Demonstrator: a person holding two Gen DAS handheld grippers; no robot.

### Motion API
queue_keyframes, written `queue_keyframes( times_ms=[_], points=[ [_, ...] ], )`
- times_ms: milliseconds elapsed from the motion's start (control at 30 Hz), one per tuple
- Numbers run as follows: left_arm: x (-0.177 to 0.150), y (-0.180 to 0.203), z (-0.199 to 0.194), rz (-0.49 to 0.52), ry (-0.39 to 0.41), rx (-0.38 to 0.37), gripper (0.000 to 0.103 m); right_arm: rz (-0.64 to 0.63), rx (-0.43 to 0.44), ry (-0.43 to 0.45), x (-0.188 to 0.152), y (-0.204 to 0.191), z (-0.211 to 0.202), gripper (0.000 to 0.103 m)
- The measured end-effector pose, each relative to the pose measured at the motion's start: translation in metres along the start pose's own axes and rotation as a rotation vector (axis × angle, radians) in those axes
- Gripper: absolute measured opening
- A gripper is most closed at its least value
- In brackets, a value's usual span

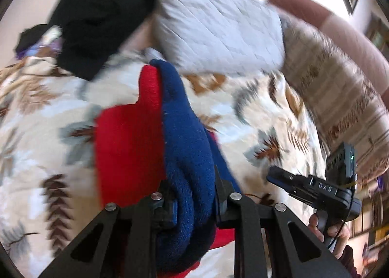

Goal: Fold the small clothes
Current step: 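Lift the red edge and fold the sweater in half with both tools, then open both tools and release the folded sweater onto the blanket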

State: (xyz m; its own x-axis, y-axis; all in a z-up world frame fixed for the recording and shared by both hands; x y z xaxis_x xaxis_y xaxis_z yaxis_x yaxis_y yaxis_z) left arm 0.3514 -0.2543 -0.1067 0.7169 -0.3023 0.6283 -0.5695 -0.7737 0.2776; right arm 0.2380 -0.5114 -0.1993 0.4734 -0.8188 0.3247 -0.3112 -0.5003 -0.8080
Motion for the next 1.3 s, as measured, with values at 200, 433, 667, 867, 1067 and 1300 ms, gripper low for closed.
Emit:
queue_keyframes(
  times_ms=[200, 433, 667, 867, 1067, 1300],
  points=[
    [-0.021, 0.034, 0.064, -0.032, -0.169, -0.034, 0.036, 0.050, 0.005, -0.013, 0.008, 0.011, -0.001, 0.036],
    [-0.032, 0.040, -0.001, 0.023, 0.004, 0.046, 0.056, 0.013, -0.001, -0.062, 0.005, 0.008, 0.000, 0.036],
    [-0.050, -0.025, -0.034, 0.066, 0.080, 0.460, 0.063, -0.267, -0.069, -0.036, -0.026, -0.049, 0.002, 0.036],
    [-0.072, -0.038, -0.020, 0.150, 0.109, 0.506, 0.064, -0.566, -0.121, -0.018, -0.062, -0.092, 0.008, 0.036],
    [-0.080, -0.043, -0.010, 0.154, 0.099, 0.424, 0.064, -0.597, -0.230, -0.196, -0.080, -0.070, 0.043, 0.035],
    [-0.073, -0.060, -0.031, 0.057, 0.104, 0.314, 0.064, -0.566, -0.198, -0.152, -0.068, -0.083, 0.032, 0.036]
  ],
)
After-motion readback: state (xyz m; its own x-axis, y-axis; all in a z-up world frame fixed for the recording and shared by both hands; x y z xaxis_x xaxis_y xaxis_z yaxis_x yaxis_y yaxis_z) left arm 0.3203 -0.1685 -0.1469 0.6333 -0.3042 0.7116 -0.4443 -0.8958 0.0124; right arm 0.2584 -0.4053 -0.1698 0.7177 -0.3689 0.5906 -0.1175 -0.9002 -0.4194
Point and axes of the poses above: each gripper's, at about its wrist camera, not at the fingertips, and z roughly the way its jaws point, y to its right, x to its top, the point moved 1 cm from there along z, roughly the way its jaws point, and after that the axes turned 7 degrees about y, right-handed, at the moved point
